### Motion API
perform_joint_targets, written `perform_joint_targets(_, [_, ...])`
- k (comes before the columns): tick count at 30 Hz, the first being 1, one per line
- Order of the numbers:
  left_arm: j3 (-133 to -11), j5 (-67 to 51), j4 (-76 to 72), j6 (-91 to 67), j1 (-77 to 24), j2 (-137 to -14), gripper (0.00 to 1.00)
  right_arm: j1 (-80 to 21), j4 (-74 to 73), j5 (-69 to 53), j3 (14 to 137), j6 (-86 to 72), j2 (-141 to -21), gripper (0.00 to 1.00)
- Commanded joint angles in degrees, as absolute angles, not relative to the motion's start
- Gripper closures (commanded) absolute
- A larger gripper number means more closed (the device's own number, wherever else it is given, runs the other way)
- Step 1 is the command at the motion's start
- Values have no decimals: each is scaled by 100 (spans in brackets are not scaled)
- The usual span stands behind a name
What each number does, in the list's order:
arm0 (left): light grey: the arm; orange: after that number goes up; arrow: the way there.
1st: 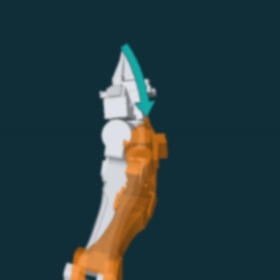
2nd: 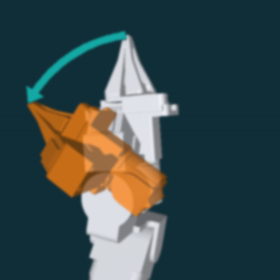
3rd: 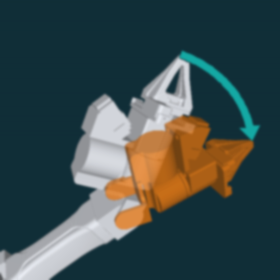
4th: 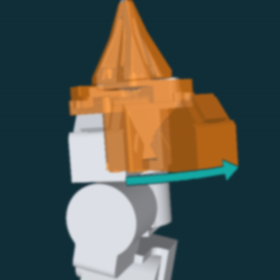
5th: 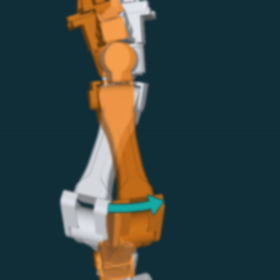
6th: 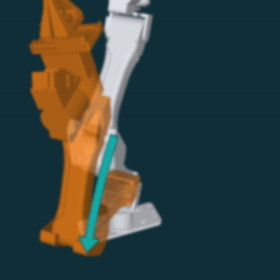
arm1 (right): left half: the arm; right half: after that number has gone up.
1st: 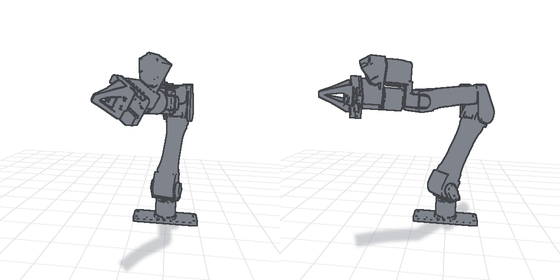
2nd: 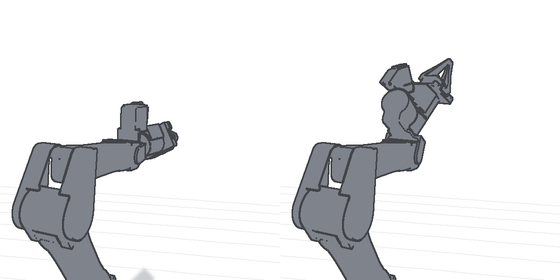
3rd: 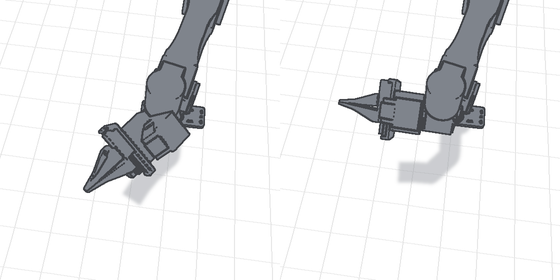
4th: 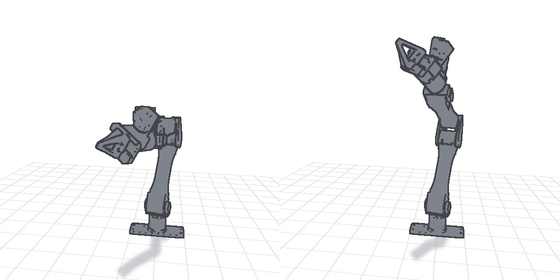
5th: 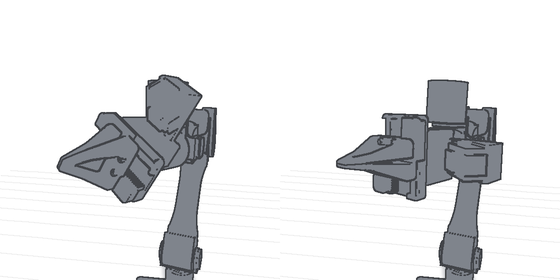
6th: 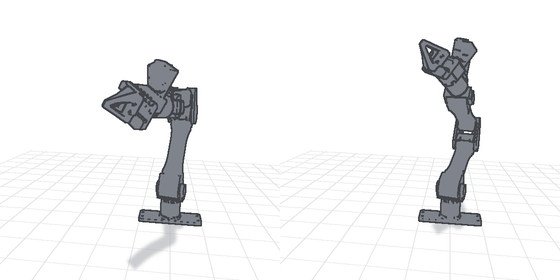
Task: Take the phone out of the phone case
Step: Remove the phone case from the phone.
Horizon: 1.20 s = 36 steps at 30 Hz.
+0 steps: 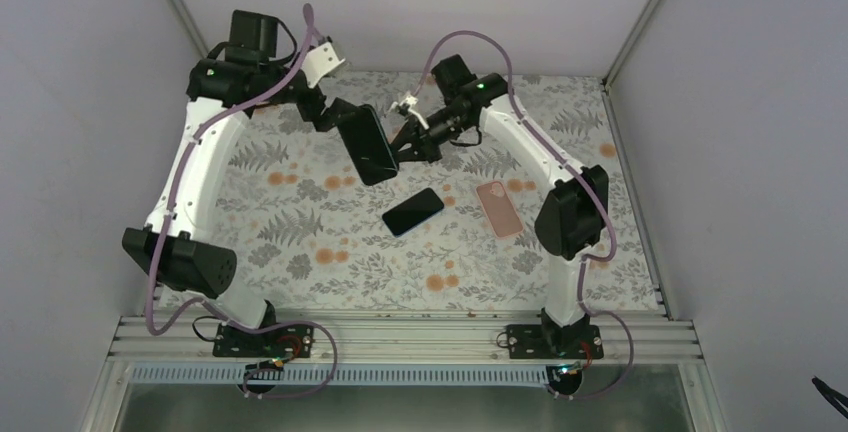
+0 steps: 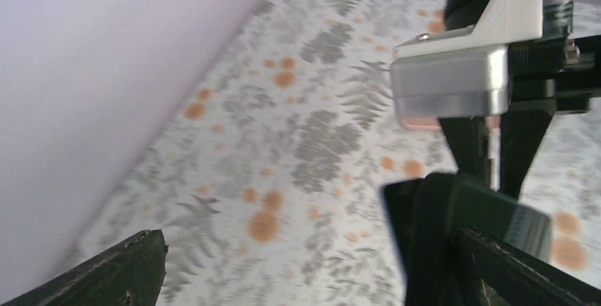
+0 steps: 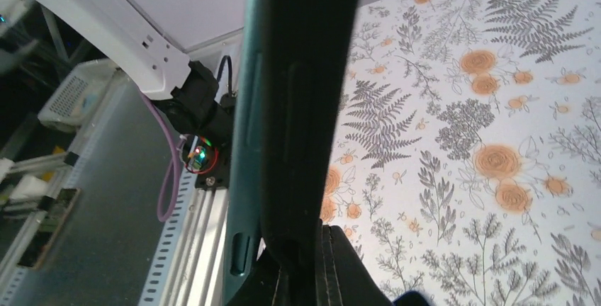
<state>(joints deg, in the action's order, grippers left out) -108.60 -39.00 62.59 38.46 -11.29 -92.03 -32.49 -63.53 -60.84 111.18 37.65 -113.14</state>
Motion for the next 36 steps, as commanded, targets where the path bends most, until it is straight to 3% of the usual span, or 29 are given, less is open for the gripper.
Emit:
perform_joint_targets(1, [-10850,-2999,5388,3496,-1034,-8872,0,-2894,-6858,-7127,11308,4145,-11379,97])
perform_joint_targets(7, [-10008,-1830,4304,3048,-1418,-8288,0,-2435,-6076,-6935,11258,2881,-11588,97])
perform_joint_targets(11, [-9679,-838,3738,3109,-2296,-8156,0,-2124,-5127,-6602,11693,1182,-12061,97])
perform_joint_targets(16, [-9016,103,2928,3241,-3159,-8242,0,-1725,-4360,-6142,12233,255,-12517,97])
perform_joint_targets(21, [-8088,639,1675,3618,-3463,-8458,0,-1604,-4112,-5405,12538,-114,-12652,97])
perform_joint_targets(30, [-7611,810,304,3359,-3756,-9199,0,-1624,-3748,-4818,12391,-436,-12395,97])
perform_joint_targets(36, [-8132,1127,400,3227,-3919,-9867,0,-1702,-3636,-4650,12156,-515,-12234,97])
